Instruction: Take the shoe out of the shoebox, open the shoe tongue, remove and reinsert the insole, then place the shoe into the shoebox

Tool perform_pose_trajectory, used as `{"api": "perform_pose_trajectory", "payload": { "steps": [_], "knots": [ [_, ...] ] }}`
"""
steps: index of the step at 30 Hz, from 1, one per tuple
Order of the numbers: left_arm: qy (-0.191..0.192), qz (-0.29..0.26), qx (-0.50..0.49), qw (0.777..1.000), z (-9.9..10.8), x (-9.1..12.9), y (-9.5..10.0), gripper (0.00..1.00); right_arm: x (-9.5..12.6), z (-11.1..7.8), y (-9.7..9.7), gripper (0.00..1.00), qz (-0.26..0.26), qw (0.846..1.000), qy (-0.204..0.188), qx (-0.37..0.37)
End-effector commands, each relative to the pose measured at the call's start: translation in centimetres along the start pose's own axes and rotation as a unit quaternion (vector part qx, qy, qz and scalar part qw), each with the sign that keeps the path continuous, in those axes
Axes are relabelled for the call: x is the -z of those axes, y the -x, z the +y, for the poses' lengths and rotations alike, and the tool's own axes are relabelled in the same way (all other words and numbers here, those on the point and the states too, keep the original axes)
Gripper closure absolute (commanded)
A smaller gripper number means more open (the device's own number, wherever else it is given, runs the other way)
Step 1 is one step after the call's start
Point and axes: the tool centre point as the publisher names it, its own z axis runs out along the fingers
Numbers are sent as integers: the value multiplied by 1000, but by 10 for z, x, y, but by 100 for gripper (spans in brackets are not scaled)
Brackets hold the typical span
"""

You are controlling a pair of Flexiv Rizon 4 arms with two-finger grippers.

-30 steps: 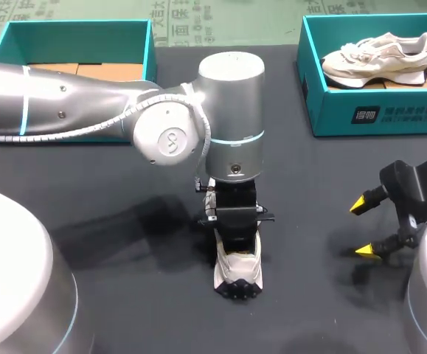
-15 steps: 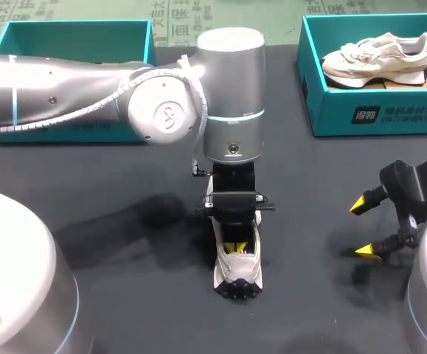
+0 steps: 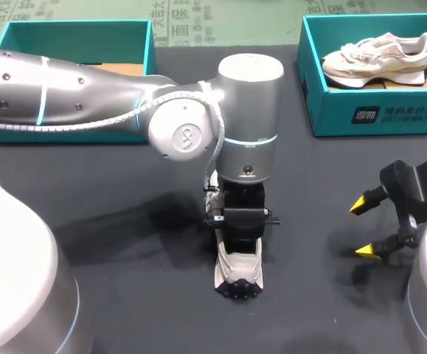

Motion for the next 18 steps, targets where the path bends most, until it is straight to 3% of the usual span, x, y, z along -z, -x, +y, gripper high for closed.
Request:
{"api": "perform_pose_trajectory", "payload": {
  "steps": [1, 6, 10, 18],
  "knots": [
    [31, -44, 14, 998, 9, -8, -6, 100, 0, 0, -2, 0, -2, 1000, -1, 0],
    [35, -67, 5, 997, 3, 21, -7, 100, 0, 0, -2, 0, -2, 1000, -1, 0],
    [24, -78, -8, 997, -5, 32, -4, 100, 0, 0, -2, 0, -2, 1000, -1, 0],
    [10, -70, -22, 997, -16, 14, 11, 100, 0, 0, -2, 0, -2, 1000, -1, 0]
  ]
}}
